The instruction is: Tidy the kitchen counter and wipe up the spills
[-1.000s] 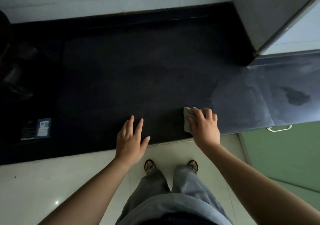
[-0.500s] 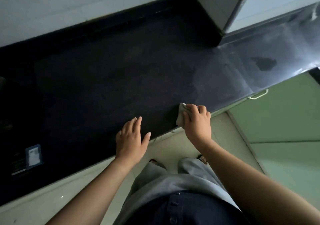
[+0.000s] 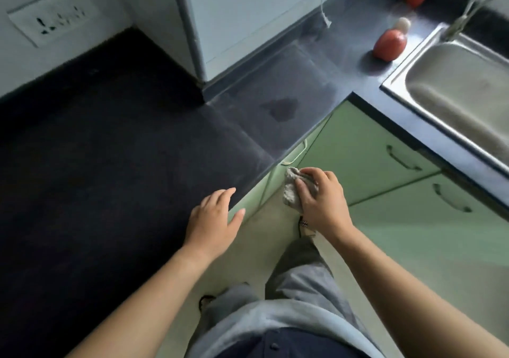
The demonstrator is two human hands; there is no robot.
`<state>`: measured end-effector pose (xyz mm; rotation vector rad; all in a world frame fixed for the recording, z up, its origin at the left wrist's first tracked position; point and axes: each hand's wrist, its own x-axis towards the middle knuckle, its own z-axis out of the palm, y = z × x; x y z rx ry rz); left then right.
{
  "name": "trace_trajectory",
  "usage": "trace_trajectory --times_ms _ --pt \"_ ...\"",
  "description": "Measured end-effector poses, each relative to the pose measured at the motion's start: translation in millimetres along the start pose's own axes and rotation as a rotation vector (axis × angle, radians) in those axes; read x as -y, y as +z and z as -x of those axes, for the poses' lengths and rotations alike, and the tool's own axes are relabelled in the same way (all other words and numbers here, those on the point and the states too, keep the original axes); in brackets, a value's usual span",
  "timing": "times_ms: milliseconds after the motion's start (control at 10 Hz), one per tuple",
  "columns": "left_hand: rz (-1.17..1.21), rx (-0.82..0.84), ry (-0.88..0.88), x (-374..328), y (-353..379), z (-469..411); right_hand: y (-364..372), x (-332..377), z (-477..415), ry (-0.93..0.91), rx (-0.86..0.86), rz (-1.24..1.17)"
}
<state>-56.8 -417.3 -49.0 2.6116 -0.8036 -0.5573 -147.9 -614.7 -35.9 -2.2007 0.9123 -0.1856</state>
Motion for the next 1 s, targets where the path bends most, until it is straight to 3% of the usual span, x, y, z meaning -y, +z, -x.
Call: trace_trajectory --times_ms 200,400,500,700,900,1000 --pt "-0.096 -0.051 -0.107 -70 13 -99 -52 -25 -137 -0.248 0.164 0.049" --pt "-0.059 -0.183 -0.405 -104 18 -163 -54 -10 -240 -0.470 0.339 0.183" --pt "-0.066 -0.242 -0.520 -112 20 -177 -44 10 -269 -0.521 0.413 0.227" --pt "-0.117 -0.167 -0.621 -110 29 -196 -15 32 -303 -0.671 0.475 0.288" --pt "-0.121 -0.134 -0.616 -109 32 -189 -4 21 -307 -0.684 0.668 0.374" --pt "-0.153 -0.097 -0.606 -106 24 -190 -19 21 -314 -0.696 0.625 0.320"
